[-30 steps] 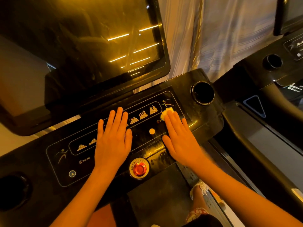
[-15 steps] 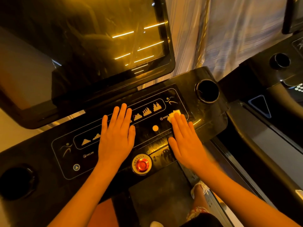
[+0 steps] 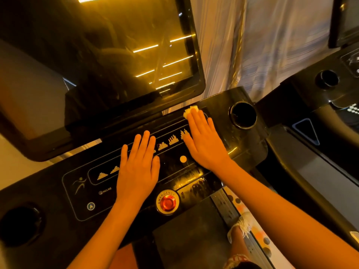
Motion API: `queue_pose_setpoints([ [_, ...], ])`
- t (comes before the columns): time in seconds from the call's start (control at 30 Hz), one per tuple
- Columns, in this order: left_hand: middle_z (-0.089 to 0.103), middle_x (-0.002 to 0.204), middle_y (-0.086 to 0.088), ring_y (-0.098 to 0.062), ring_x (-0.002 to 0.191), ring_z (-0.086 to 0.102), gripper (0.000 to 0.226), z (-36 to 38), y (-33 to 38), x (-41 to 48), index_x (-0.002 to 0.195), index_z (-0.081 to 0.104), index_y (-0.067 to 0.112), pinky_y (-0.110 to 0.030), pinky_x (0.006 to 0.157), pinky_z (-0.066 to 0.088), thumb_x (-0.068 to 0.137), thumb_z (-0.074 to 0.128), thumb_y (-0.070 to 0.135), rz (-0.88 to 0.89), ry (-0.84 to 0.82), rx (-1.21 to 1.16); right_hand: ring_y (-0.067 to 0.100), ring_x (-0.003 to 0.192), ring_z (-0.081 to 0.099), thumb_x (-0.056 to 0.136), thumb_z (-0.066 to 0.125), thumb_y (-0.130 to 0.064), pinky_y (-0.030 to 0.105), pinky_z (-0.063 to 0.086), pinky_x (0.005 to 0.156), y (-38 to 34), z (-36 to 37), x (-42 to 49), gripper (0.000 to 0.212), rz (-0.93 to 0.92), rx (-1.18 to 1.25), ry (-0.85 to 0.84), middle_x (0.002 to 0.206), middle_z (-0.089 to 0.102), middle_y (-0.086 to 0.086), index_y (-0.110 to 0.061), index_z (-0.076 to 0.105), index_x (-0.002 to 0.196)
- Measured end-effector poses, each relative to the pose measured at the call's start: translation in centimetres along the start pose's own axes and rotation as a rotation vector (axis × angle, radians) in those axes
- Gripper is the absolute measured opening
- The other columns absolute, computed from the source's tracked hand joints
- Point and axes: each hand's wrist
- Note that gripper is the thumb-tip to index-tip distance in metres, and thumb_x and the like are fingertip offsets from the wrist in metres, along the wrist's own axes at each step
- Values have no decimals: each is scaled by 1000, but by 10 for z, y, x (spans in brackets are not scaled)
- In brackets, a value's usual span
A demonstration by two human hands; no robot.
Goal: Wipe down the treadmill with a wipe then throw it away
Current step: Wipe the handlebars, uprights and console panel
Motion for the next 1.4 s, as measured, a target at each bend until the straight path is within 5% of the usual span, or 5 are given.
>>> queue_pose_setpoints([
  [0.6,23,168,-7,-26,155,20,58,2,-1,0,159,31,16,-52,122,18,106,27,39,5,8,-14,14,156,-20,107,18,-52,35,-16,122,7,8,-46,67,9,-34,-45,171,-16,-2,-26,-9,162],
  [0.8,24,168,-7,-27,155,21,58,2,0,1,159,32,15,-54,122,21,106,27,39,12,8,-13,22,158,-10,107,19,-52,44,-5,127,12,-8,16,68,38,-64,-20,172,-6,4,-20,-2,164],
  [0.9,23,168,-8,-27,155,21,58,2,-1,1,159,31,15,-55,122,23,106,27,39,11,7,-20,16,157,-17,107,16,-54,40,-10,125,14,-2,-18,67,5,-42,-42,171,-13,0,-26,-9,163],
  [1.1,21,168,-12,-31,155,21,61,2,-2,0,160,27,12,-57,121,24,106,24,39,34,-26,72,21,159,-7,108,15,-58,58,5,127,35,11,-115,70,-5,-42,-97,173,-7,1,-25,-9,164],
  [1.4,20,169,-11,-30,155,19,61,0,-2,2,160,27,12,-55,121,21,106,23,40,38,-44,77,14,156,-18,107,18,-56,38,-15,123,25,3,-60,70,82,-59,-52,171,-14,-3,-23,-6,164],
])
Point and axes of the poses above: each hand's wrist, its own x-axis towards the middle knuckle, its own z-axis out of the palm, y = z × x
